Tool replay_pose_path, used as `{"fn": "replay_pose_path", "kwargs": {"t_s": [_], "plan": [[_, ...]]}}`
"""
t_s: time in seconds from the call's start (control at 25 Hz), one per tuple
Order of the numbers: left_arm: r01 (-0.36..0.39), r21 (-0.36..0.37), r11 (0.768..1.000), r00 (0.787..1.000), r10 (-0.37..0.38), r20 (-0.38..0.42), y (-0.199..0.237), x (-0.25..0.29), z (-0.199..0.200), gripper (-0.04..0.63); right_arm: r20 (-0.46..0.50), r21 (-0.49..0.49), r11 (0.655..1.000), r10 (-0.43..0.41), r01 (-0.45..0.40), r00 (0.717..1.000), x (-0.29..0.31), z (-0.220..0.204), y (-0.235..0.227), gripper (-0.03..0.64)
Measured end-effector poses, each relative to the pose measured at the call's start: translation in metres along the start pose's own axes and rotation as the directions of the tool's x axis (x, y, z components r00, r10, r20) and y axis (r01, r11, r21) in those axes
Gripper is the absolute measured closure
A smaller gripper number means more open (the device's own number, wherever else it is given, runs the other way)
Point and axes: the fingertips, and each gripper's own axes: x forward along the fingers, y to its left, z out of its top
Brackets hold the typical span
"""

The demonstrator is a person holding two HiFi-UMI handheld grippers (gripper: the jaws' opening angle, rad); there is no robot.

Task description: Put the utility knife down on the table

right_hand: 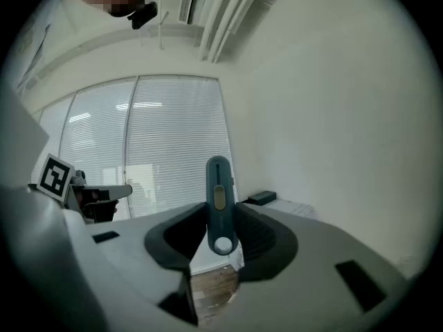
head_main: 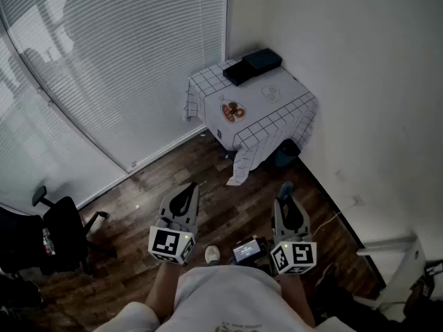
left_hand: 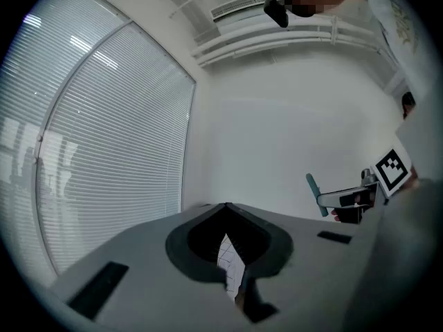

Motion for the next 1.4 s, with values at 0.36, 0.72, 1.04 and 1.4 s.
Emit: {"fn": "replay_pose_path", "kwargs": {"t_s": [0.36,0.72,1.04,1.4], "plan": [[-0.012,-0.019,1.000,1.000,0.012,0.002,-0.009,0.019,-0.002,0.588,-0.002,0.013,1.000,0.023,-0.023,1.000,0.007,0.003,-0.016,0.480],[-0.089,-0.177,0.980,0.994,0.099,0.045,-0.002,0.021,0.001,0.588,0.002,0.058,0.996,0.063,-0.063,0.998,0.014,0.004,-0.036,0.480],[-0.124,-0.175,0.977,0.989,0.135,0.053,-0.018,0.037,0.004,0.588,0.002,0.064,0.994,0.088,-0.088,0.996,0.023,0.004,-0.064,0.479],[-0.087,-0.165,0.982,0.996,0.092,0.021,-0.026,0.076,-0.005,0.588,-0.042,0.084,0.994,0.068,-0.065,0.997,0.041,-0.007,-0.088,0.479]]}}
